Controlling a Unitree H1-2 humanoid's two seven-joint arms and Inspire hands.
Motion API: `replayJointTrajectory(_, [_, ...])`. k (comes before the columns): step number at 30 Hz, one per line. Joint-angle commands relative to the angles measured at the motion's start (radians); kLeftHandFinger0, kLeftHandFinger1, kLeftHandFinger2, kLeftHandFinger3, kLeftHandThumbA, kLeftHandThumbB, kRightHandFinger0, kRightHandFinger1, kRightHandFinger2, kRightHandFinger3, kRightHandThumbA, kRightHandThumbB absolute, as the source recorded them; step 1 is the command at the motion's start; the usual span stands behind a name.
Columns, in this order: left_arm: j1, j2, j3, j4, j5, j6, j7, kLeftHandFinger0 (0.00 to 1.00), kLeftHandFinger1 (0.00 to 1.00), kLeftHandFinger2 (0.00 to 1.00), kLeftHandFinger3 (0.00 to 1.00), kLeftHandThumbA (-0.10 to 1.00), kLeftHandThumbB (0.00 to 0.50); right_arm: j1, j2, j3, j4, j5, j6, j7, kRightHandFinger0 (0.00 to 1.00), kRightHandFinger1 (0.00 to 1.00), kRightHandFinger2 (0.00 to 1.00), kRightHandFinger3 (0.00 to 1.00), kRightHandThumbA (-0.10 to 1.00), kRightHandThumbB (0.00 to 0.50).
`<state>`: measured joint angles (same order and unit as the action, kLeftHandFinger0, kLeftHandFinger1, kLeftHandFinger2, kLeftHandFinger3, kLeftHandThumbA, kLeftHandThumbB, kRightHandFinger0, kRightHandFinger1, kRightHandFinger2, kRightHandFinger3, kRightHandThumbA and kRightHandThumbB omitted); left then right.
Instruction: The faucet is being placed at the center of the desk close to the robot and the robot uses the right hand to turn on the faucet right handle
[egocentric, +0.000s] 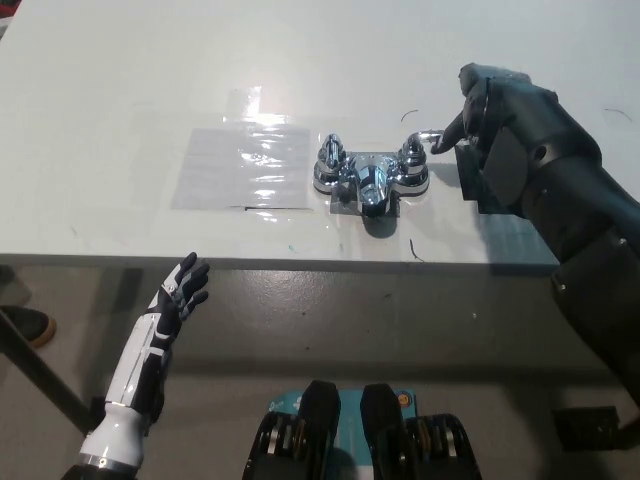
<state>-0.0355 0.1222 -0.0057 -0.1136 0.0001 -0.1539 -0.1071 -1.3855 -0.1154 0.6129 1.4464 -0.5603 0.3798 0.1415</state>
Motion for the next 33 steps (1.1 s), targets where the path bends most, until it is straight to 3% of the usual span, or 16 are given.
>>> replayJointTrajectory(1, [-0.012, 0.008, -0.006, -0.036, -0.013, -0.027, -0.013, 1.00, 1.00, 1.00, 1.00, 1.00, 0.349, -0.072, -0.054, -0.011, -0.013, -0.013, 0.004, -0.102, 1.00, 1.00, 1.00, 1.00, 0.79, 0.348])
replayJointTrajectory(7, [-0.011, 0.006, -0.009, -0.028, -0.008, -0.042, -0.012, 1.00, 1.00, 1.00, 1.00, 1.00, 0.332, -0.082, -0.069, 0.001, -0.017, -0.018, -0.032, -0.017, 1.00, 1.00, 1.00, 1.00, 0.81, 0.343])
replayJointTrajectory(8, [-0.012, 0.005, -0.009, -0.026, -0.007, -0.045, -0.011, 1.00, 1.00, 1.00, 1.00, 1.00, 0.333, -0.085, -0.073, -0.001, -0.019, -0.014, -0.044, 0.002, 1.00, 1.00, 1.00, 1.00, 0.81, 0.362])
replayJointTrajectory(9, [-0.012, 0.004, -0.010, -0.024, -0.004, -0.046, -0.009, 1.00, 1.00, 1.00, 1.00, 1.00, 0.335, -0.086, -0.076, -0.005, -0.022, -0.009, -0.055, 0.014, 1.00, 1.00, 1.00, 1.00, 0.82, 0.438])
replayJointTrajectory(10, [-0.011, 0.005, -0.009, -0.025, -0.002, -0.045, -0.009, 1.00, 1.00, 1.00, 1.00, 1.00, 0.342, -0.087, -0.077, -0.009, -0.025, -0.005, -0.063, 0.024, 1.00, 1.00, 1.00, 1.00, 0.81, 0.400])
replayJointTrajectory(13, [-0.012, 0.008, -0.008, -0.029, -0.012, -0.041, -0.014, 1.00, 1.00, 1.00, 1.00, 1.00, 0.336, -0.119, -0.096, -0.030, -0.052, 0.038, -0.179, 0.260, 1.00, 1.00, 1.00, 1.00, 0.93, 0.459])
replayJointTrajectory(15, [-0.012, 0.011, -0.006, -0.031, -0.009, -0.036, -0.013, 1.00, 1.00, 1.00, 1.00, 1.00, 0.343, -0.128, -0.114, -0.022, -0.105, 0.055, -0.275, 0.429, 1.00, 1.00, 1.00, 1.00, 0.99, 0.425])
replayJointTrajectory(16, [-0.013, 0.013, -0.005, -0.031, -0.011, -0.033, -0.014, 1.00, 1.00, 1.00, 1.00, 1.00, 0.346, -0.122, -0.126, -0.018, -0.152, 0.063, -0.287, 0.493, 1.00, 1.00, 1.00, 1.00, 0.99, 0.455])
replayJointTrajectory(18, [-0.017, 0.013, -0.004, -0.026, -0.011, -0.030, -0.014, 1.00, 1.00, 1.00, 1.00, 1.00, 0.344, -0.070, -0.183, -0.015, -0.391, 0.125, -0.210, 0.670, 1.00, 1.00, 1.00, 1.00, 0.92, 0.497])
replayJointTrajectory(24, [-0.018, 0.013, -0.003, -0.024, -0.012, -0.023, -0.014, 1.00, 1.00, 1.00, 1.00, 1.00, 0.347, 0.103, -0.386, -0.025, -1.120, 0.429, 0.066, 0.985, 1.00, 1.00, 1.00, 1.00, 0.86, 0.500])
replayJointTrajectory(29, [-0.015, 0.008, -0.006, -0.019, -0.007, -0.023, -0.012, 1.00, 1.00, 1.00, 1.00, 1.00, 0.357, 0.185, -0.475, -0.095, -1.337, 0.607, 0.090, 1.024, 1.00, 1.00, 1.00, 1.00, 0.83, 0.500])
replayJointTrajectory(31, [-0.019, 0.009, -0.007, -0.020, -0.004, -0.022, -0.012, 1.00, 1.00, 1.00, 1.00, 1.00, 0.349, 0.223, -0.535, -0.145, -1.439, 0.723, 0.090, 0.970, 1.00, 1.00, 1.00, 1.00, 0.90, 0.500])
replayJointTrajectory(32, [-0.021, 0.010, -0.006, -0.016, -0.008, -0.026, -0.014, 1.00, 1.00, 1.00, 1.00, 1.00, 0.345, 0.243, -0.569, -0.186, -1.509, 0.767, 0.090, 0.933, 1.00, 1.00, 1.00, 1.00, 1.00, 0.500])
replayJointTrajectory(33, [-0.022, 0.012, -0.005, -0.017, -0.008, -0.026, -0.014, 1.00, 1.00, 1.00, 1.00, 1.00, 0.344, 0.267, -0.600, -0.230, -1.562, 0.836, 0.090, 0.880, 1.00, 1.00, 1.00, 1.00, 1.00, 0.500])
